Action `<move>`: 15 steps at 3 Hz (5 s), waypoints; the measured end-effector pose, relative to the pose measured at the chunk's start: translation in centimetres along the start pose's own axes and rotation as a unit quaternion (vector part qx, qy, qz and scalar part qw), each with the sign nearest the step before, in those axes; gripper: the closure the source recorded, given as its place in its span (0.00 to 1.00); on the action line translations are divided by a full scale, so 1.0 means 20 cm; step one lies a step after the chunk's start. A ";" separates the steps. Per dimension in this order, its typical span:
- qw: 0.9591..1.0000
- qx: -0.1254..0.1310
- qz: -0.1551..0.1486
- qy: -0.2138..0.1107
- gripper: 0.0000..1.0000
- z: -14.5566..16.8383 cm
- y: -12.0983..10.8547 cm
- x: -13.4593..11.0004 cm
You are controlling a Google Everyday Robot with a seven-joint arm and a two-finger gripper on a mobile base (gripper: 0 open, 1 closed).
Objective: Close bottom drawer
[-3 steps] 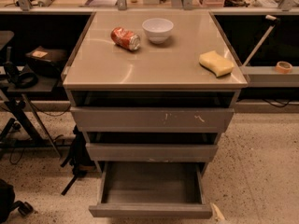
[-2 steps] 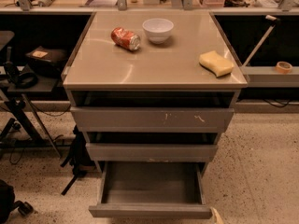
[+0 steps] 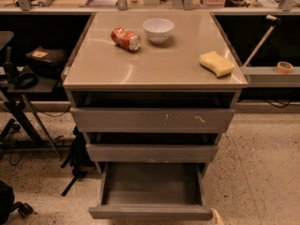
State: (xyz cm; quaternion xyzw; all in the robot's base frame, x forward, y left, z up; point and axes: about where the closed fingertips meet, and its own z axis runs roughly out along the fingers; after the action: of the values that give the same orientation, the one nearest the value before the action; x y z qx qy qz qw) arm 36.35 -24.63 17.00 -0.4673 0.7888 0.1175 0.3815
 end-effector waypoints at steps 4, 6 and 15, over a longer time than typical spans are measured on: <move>0.990 -0.071 0.122 0.003 0.00 -0.22 0.55 0.32; 0.976 -0.210 0.000 -0.061 0.00 0.51 0.71 -0.12; 0.974 -0.161 -0.101 -0.125 0.00 0.91 0.29 -0.93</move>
Offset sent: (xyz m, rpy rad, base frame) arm -0.1452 -0.0540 0.0970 0.0863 -0.0045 -0.1682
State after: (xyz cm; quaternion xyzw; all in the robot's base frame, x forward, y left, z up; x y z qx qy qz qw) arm 45.55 0.40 16.70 -0.5815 0.6544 0.2609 0.4069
